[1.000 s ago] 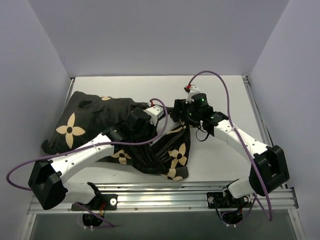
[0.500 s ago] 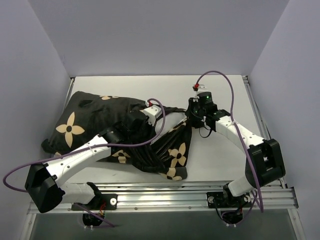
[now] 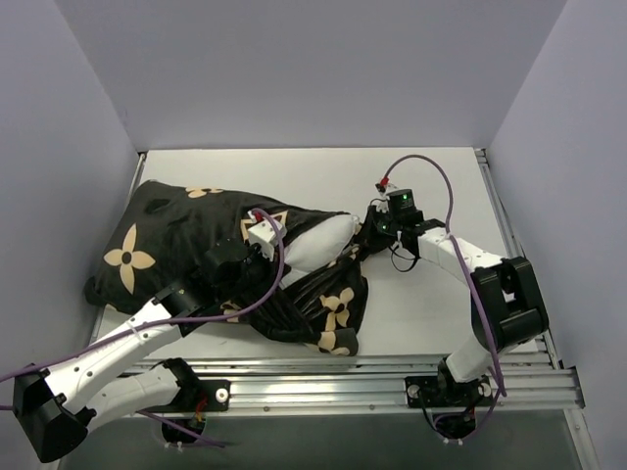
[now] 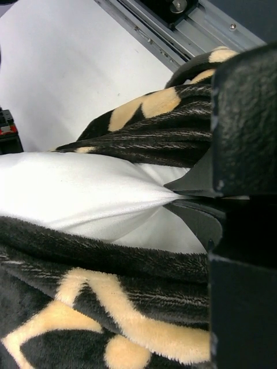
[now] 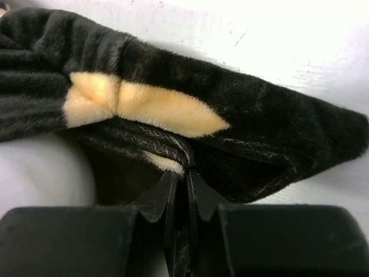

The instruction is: Remove the pillowcase from the pillow

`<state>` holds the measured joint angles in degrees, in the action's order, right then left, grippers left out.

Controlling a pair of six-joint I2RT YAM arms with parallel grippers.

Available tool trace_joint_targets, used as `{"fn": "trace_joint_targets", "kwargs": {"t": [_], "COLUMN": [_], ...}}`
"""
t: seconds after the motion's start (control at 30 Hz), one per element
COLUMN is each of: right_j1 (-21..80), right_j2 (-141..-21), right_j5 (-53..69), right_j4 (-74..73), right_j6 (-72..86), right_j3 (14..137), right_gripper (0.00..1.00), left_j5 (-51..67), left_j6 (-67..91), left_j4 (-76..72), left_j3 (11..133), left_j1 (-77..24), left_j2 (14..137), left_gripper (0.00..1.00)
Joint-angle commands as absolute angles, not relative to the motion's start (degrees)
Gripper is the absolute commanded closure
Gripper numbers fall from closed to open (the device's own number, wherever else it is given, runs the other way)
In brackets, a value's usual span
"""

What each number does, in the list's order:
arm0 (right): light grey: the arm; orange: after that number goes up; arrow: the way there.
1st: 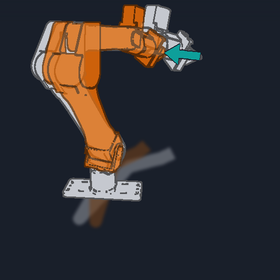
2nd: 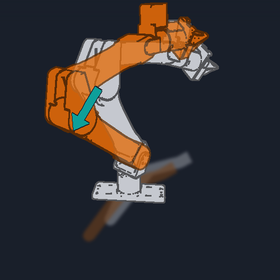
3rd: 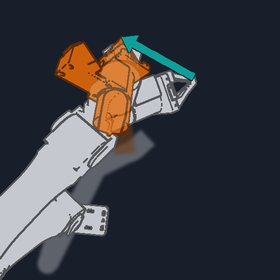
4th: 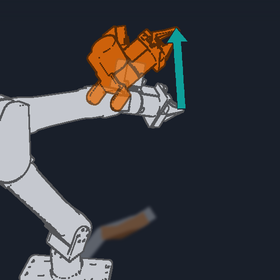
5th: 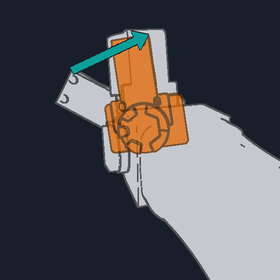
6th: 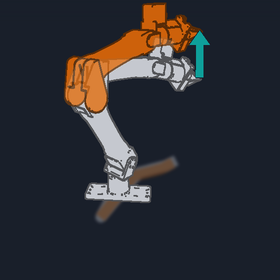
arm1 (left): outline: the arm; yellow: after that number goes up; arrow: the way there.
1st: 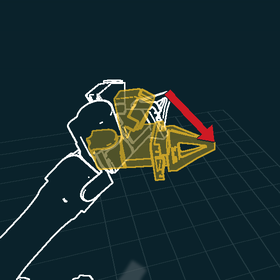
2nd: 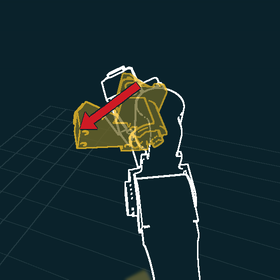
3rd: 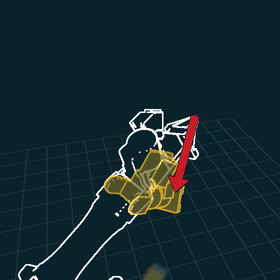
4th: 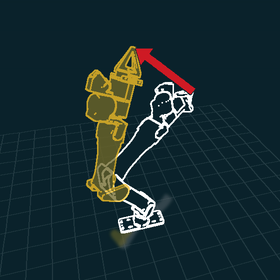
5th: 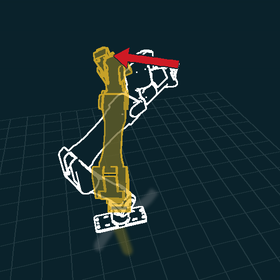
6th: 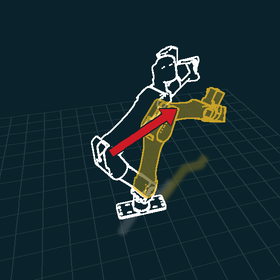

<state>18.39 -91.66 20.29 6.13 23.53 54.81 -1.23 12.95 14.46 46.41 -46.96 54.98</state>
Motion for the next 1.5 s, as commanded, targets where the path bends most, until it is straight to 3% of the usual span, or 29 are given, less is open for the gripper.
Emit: {"fn": "trace_joint_targets", "kwargs": {"t": [0.0, 0.17, 0.37, 0.47, 0.63, 0.83, 0.93, 1.03, 1.07, 1.13, 1.17, 1.2, 1.47], "right_j1": [16.5, 18.1, 26.6, 32.9, 41.5, 44.0, 44.0, 43.9, 43.9, 43.5, 43.3, 43.2, 33.0], "right_j2": [-89.3, -78.6, -71.5, -70.4, -70.0, -74.1, -75.8, -76.6, -76.6, -76.3, -75.7, -75.2, -62.2], "right_j5": [16.8, 12.8, 4.0, -0.4, -7.6, -9.8, -11.2, -12.7, -13.0, -13.7, -14.1, -15.0, -14.2], "right_j4": [9.8, 6.1, -1.7, -2.0, 0.4, 2.2, 2.7, 3.2, 2.9, 1.9, 0.6, 0.3, -8.5], "right_j6": [23.4, 24.6, 29.2, 35.6, 42.1, 42.6, 42.6, 42.5, 42.4, 42.1, 42.0, 41.9, 42.5], "right_j3": [53.1, 52.6, 54.6, 53.6, 51.9, 51.7, 50.0, 48.5, 47.6, 46.9, 46.3, 46.0, 37.2], "right_gripper": [0.96, 0.64, 0.4, 0.35, 0.33, 0.31, 0.38, 0.52, 0.66, 0.81, 0.93, 0.98, 1.0], "left_j5": [-3.4, -6.9, -7.4, -7.5, -7.5, -8.2, -8.0, -8.3, -8.3, -8.7, -8.8, -9.0, -7.2], "left_j6": [16.0, 16.0, 16.9, 16.9, 16.5, 16.6, 16.8, 16.7, 16.4, 16.0, 15.9, 15.8, 15.6], "left_j4": [4.2, 1.2, -3.1, -3.0, -1.8, -1.8, -1.9, -1.8, -1.7, -1.2, -1.0, -0.2, 7.1], "left_j3": [47.7, 56.0, 65.2, 69.1, 72.6, 72.5, 72.5, 72.7, 73.0, 73.3, 73.8, 74.1, 79.4], "left_j1": [-46.4, -45.8, -44.2, -43.7, -43.8, -43.7, -43.7, -43.7, -43.7, -43.5, -43.2, -42.5, -34.5], "left_j2": [53.8, 67.1, 79.6, 84.0, 87.7, 88.2, 88.1, 87.6, 87.5, 86.8, 86.7, 86.4, 83.8], "left_gripper": [0.98, 0.98, 0.98, 0.98, 0.98, 0.98, 0.98, 0.98, 0.98, 0.98, 0.98, 0.98, 0.98]}}
